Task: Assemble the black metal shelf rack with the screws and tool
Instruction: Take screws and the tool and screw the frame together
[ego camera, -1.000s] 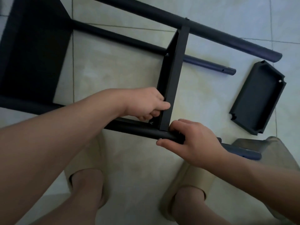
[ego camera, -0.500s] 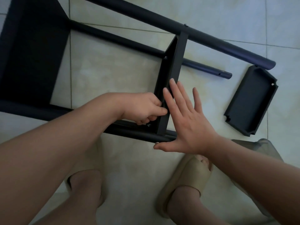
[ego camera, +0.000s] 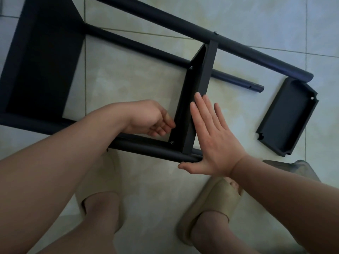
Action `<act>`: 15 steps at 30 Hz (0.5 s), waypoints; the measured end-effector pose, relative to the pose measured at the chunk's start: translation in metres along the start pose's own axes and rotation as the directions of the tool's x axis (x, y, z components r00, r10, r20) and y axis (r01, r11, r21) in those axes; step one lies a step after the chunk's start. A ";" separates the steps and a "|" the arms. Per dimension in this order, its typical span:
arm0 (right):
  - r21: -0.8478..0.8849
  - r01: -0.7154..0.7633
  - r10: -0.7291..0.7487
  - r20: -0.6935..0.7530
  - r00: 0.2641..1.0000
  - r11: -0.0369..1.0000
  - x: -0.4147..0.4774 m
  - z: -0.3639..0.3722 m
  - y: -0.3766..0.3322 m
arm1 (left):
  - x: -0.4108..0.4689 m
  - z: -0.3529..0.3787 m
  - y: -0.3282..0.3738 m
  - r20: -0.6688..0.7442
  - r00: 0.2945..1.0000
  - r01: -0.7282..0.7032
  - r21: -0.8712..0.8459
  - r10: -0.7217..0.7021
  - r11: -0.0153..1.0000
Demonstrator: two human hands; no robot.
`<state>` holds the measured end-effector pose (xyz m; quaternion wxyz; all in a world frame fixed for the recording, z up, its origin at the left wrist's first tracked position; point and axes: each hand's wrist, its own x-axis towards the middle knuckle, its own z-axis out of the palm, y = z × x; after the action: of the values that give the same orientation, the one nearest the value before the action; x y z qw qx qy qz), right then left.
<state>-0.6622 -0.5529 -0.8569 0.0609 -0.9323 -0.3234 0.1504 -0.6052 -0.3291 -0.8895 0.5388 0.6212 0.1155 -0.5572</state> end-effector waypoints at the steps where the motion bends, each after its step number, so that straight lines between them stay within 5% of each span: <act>1: 0.000 0.002 -0.002 -0.007 1.000 1.000 0.000 0.001 0.000 | 0.000 0.001 -0.002 0.043 0.999 -0.001 -0.025 0.002 1.000; 6: 0.016 0.009 -0.008 -0.030 1.000 1.000 -0.001 0.003 0.001 | -0.004 -0.005 -0.008 0.193 0.980 -0.015 -0.183 0.051 0.983; 15: 0.027 0.008 -0.007 -0.037 0.999 1.000 -0.001 0.002 0.002 | -0.002 -0.003 -0.007 0.115 0.989 -0.071 -0.159 0.090 0.985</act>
<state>-0.6621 -0.5551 -0.8589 0.0803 -0.9328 -0.3235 0.1373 -0.6094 -0.3228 -0.8919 0.6133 0.5466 0.1001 -0.5613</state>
